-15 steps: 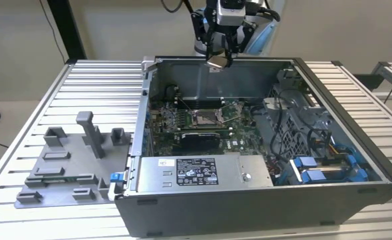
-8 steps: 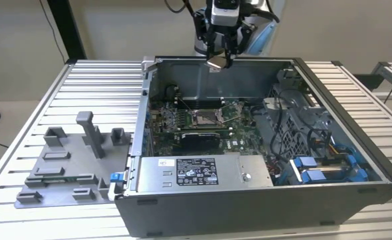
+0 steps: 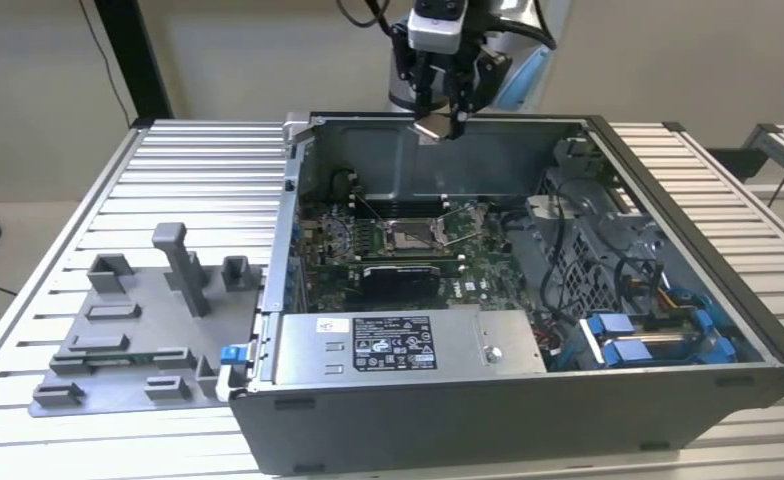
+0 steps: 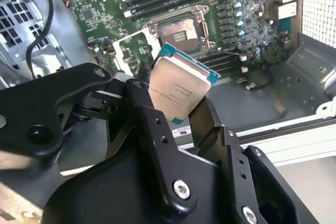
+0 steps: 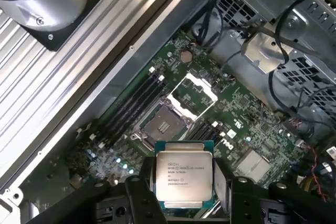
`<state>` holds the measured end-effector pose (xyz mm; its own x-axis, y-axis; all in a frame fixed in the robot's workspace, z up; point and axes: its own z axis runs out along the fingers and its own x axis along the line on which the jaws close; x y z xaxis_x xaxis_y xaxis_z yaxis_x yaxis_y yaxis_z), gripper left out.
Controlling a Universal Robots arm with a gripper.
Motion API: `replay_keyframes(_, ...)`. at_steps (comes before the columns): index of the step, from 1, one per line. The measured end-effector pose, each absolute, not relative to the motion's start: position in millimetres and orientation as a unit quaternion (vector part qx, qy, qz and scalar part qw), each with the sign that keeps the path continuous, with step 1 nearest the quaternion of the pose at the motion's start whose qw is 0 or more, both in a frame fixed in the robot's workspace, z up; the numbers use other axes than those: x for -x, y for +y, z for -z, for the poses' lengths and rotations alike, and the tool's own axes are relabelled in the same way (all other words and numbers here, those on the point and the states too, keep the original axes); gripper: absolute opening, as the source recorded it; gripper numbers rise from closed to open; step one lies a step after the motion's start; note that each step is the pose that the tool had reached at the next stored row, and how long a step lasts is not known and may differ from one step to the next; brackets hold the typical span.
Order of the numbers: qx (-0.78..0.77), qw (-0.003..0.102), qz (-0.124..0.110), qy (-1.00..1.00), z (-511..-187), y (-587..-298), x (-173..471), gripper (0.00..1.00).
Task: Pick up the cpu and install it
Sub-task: 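Place the cpu into insertion slot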
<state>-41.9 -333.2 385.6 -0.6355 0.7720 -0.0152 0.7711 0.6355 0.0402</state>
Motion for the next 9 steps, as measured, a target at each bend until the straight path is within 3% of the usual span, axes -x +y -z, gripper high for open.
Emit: replay_keyframes(9, -0.496, 0.017, -0.014, 0.868, -382.3, -333.2, 41.9, 0.00)
